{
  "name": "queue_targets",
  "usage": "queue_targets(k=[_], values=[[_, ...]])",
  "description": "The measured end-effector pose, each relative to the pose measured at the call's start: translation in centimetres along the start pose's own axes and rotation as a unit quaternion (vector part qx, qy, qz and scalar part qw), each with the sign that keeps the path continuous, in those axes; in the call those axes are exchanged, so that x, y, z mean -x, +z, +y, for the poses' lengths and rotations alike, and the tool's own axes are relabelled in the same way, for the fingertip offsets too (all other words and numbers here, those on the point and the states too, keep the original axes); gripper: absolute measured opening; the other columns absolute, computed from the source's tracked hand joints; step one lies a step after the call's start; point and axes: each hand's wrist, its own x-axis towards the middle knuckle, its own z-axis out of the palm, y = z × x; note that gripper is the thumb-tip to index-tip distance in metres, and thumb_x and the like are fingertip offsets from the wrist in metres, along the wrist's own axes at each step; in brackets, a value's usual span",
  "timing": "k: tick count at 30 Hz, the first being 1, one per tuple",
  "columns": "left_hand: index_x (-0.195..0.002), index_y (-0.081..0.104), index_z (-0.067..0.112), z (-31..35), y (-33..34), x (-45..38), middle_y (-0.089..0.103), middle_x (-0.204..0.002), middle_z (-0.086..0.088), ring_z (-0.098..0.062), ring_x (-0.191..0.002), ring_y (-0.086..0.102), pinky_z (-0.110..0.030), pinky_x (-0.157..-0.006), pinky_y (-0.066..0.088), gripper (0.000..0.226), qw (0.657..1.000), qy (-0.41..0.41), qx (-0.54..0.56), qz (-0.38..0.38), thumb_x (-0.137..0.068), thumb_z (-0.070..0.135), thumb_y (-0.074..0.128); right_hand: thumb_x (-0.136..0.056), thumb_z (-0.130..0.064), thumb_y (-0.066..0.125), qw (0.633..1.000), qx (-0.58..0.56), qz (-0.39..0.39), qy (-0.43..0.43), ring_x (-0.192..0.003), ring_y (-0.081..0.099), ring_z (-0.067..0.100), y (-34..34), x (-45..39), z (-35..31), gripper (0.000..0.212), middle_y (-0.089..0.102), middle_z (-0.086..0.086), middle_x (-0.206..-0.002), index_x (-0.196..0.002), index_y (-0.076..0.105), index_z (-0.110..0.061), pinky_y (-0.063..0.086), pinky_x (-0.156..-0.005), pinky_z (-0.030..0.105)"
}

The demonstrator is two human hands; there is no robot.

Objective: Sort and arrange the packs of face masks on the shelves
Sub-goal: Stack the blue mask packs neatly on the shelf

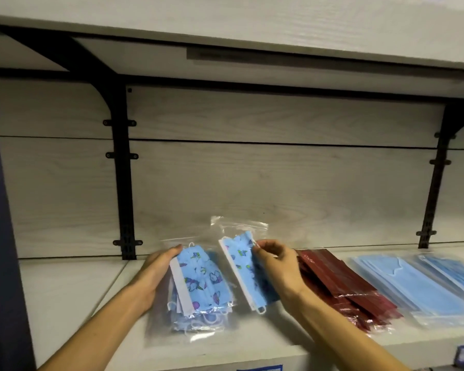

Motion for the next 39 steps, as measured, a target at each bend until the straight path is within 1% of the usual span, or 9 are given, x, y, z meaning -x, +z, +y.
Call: queue_targets(k=[4, 8, 10, 14, 20, 23, 27, 34, 39], values=[[-0.109, 0.069, 0.008, 0.5, 1.6, 2.0, 0.075, -0.099, -0.022, -0.043, -0.092, 0.073, -0.053, -0.093, 0.055, 0.057, 0.998, 0.039, 0.025, -0.052, -0.081, 0.058, 0.073, -0.083, -0.035, 0.073, 0.996, 0.079, 0.02, 0.02, -0.099, 0.067, 0.024, 4.7, 0.0, 1.6, 0.028, 0.064, 0.004, -0.113, -0.1, 0.051, -0.03, 0.056, -0.09, 0.043], [-0.11, 0.061, 0.009, 0.8, 1.8, 3.2, 0.077, -0.098, -0.017, -0.031, -0.081, 0.076, -0.04, -0.074, 0.061, 0.029, 0.992, 0.115, 0.026, -0.038, -0.086, 0.015, 0.076, -0.087, -0.032, 0.074, 0.998, 0.033, -0.014, 0.045, -0.107, 0.062, 0.021, 5.8, 0.9, 0.5, 0.058, 0.053, 0.003, -0.126, -0.132, 0.039, -0.021, 0.056, -0.087, 0.037], [-0.109, 0.063, 0.011, 1.9, 1.6, 3.5, 0.078, -0.098, -0.011, -0.024, -0.083, 0.076, -0.036, -0.073, 0.061, 0.022, 0.986, 0.151, 0.05, -0.04, -0.089, 0.008, 0.071, -0.088, -0.03, 0.075, 0.994, -0.02, -0.08, 0.068, -0.095, 0.067, 0.018, 4.4, 0.8, -1.1, 0.056, 0.061, 0.003, -0.116, -0.131, 0.041, -0.018, 0.055, -0.069, 0.025], [-0.117, 0.066, 0.015, 5.0, 2.0, 4.3, 0.076, -0.109, -0.006, -0.02, -0.097, 0.074, -0.028, -0.076, 0.06, 0.023, 0.969, 0.228, 0.07, -0.071, -0.094, 0.013, 0.065, -0.081, -0.032, 0.078, 0.978, -0.021, -0.204, 0.047, -0.096, 0.074, 0.022, 2.9, -0.4, -4.0, 0.052, 0.077, 0.003, -0.107, -0.125, 0.06, -0.012, 0.057, -0.081, 0.032], [-0.117, 0.067, 0.013, 2.5, 2.3, 5.5, 0.077, -0.106, -0.008, -0.028, -0.099, 0.074, -0.038, -0.086, 0.057, 0.041, 0.97, 0.221, 0.077, -0.058, -0.085, 0.037, 0.076, -0.09, 0.001, 0.067, 0.982, -0.015, -0.122, -0.142, -0.095, 0.073, 0.016, 3.2, 2.3, -3.0, 0.025, 0.075, 0.0, -0.104, -0.112, 0.061, -0.011, 0.057, -0.075, 0.024], [-0.107, 0.068, 0.012, 1.0, 2.6, 6.0, 0.078, -0.098, -0.006, -0.024, -0.092, 0.075, -0.026, -0.073, 0.059, 0.02, 0.969, 0.237, 0.065, -0.014, -0.09, 0.021, 0.073, -0.093, 0.006, 0.062, 0.976, 0.016, -0.152, -0.158, -0.085, 0.074, 0.012, 3.4, 3.5, -1.3, 0.027, 0.072, 0.003, -0.105, -0.114, 0.056, -0.011, 0.058, -0.065, 0.021], [-0.105, 0.068, 0.005, 3.8, 3.7, 4.9, 0.078, -0.098, -0.009, -0.028, -0.097, 0.074, -0.026, -0.076, 0.059, 0.021, 0.948, 0.31, 0.066, 0.033, -0.087, 0.013, 0.075, -0.086, 0.0, 0.069, 0.972, -0.008, -0.068, -0.225, -0.104, 0.07, 0.012, 4.7, 1.8, -2.5, 0.043, 0.071, -0.011, -0.111, -0.118, 0.056, -0.026, 0.056, -0.085, 0.025], [-0.1, 0.069, 0.009, 1.7, 2.8, 4.8, 0.078, -0.095, -0.007, -0.026, -0.092, 0.075, -0.042, -0.081, 0.06, 0.057, 0.958, 0.273, 0.057, 0.058, -0.069, 0.054, 0.085, -0.085, -0.015, 0.076, 0.982, -0.027, -0.15, -0.11, -0.106, 0.07, 0.012, 4.4, 1.7, -0.6, 0.039, 0.073, -0.002, -0.116, -0.12, 0.06, -0.019, 0.057, -0.092, 0.031], [-0.094, 0.074, 0.013, 3.5, 3.4, 4.0, 0.078, -0.091, -0.008, -0.03, -0.088, 0.075, -0.046, -0.083, 0.061, 0.058, 0.968, 0.213, 0.101, 0.083, -0.07, 0.066, 0.077, -0.093, -0.014, 0.069, 0.982, -0.014, -0.101, -0.157, -0.097, 0.074, 0.017, 5.9, 1.3, -2.0, 0.018, 0.077, 0.0, -0.105, -0.111, 0.068, -0.012, 0.06, -0.087, 0.045]])
